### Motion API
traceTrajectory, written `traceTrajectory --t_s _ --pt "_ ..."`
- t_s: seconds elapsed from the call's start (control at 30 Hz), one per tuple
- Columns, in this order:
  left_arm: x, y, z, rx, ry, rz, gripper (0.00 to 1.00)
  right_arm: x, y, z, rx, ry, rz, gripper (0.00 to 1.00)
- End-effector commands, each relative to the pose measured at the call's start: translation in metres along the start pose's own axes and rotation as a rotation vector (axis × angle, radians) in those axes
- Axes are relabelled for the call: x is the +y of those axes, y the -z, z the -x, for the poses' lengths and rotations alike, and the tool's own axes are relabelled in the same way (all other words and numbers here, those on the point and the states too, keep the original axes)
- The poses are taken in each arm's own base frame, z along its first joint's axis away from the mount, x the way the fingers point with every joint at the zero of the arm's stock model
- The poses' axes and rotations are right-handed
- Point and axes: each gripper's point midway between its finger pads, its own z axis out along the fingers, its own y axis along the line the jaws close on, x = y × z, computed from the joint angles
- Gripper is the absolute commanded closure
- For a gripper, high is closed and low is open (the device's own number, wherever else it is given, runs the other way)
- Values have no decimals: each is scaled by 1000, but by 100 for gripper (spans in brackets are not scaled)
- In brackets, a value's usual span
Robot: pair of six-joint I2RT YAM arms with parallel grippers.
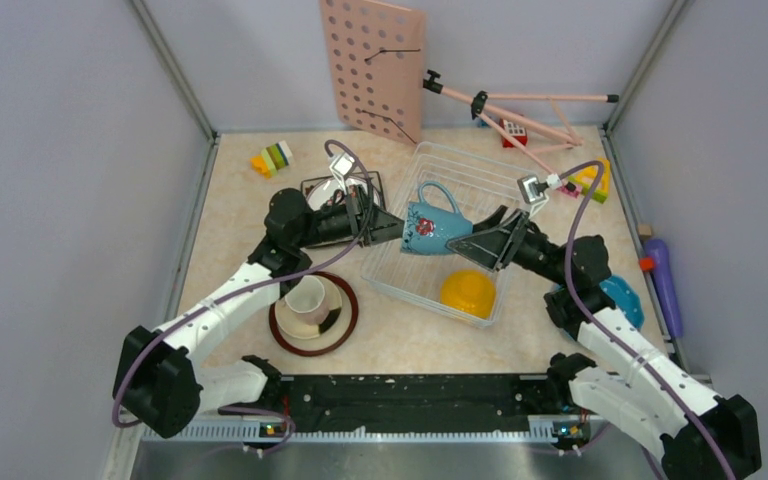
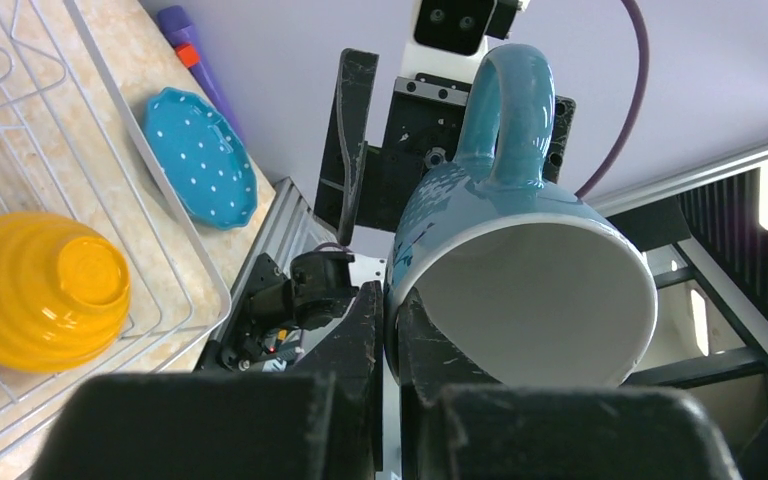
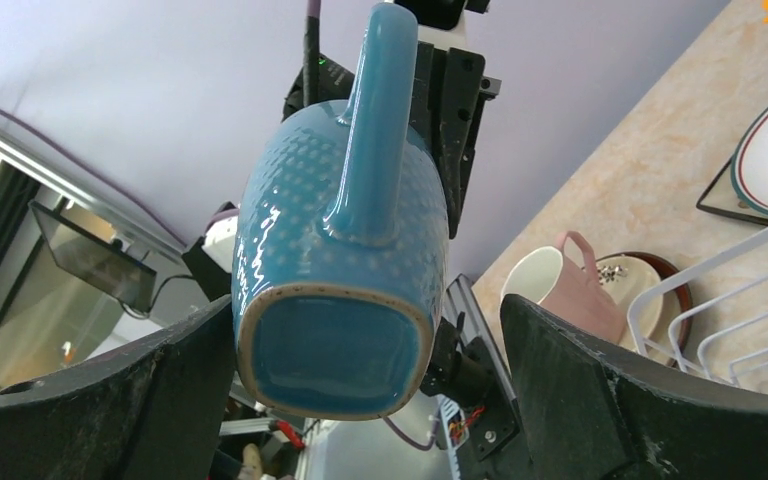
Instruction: Load the mixed dishes into the dish rack
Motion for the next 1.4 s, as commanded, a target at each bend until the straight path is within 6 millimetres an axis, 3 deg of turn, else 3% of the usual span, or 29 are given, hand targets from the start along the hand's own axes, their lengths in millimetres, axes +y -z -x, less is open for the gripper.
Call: traceTrajectory --t_s 0.0,0.3,0.43,0.53,0.63,0.67,0.8,0.9,1.1,1.37 --pt "-44 2 8 -19 -115 -159 100 21 -4 8 -27 -4 75 4" --pt "-24 -3 9 -14 -146 -90 100 23 -11 10 -27 -40 76 8" --pt "-14 -5 9 -8 -158 -61 100 23 -14 9 -28 -37 64 19" --pt "-8 -7 10 -8 -161 -41 100 22 -14 9 -28 -37 58 45" --pt "-2 -8 11 -10 -163 -25 100 18 -15 8 -21 -43 34 84" --pt "0 -8 11 -10 -167 -22 100 14 -16 8 -20 -42 15 90" --pt "9 -7 12 -25 -191 17 57 3 -15 14 -43 -19 -78 92" --pt "34 1 18 -59 -199 151 39 -13 -12 21 -47 20 -231 94" --pt "77 32 33 -159 -270 437 31 -74 21 35 -74 102 -661 95" --pt "105 70 37 -231 -329 677 22 -144 64 32 -80 25 -1132 100"
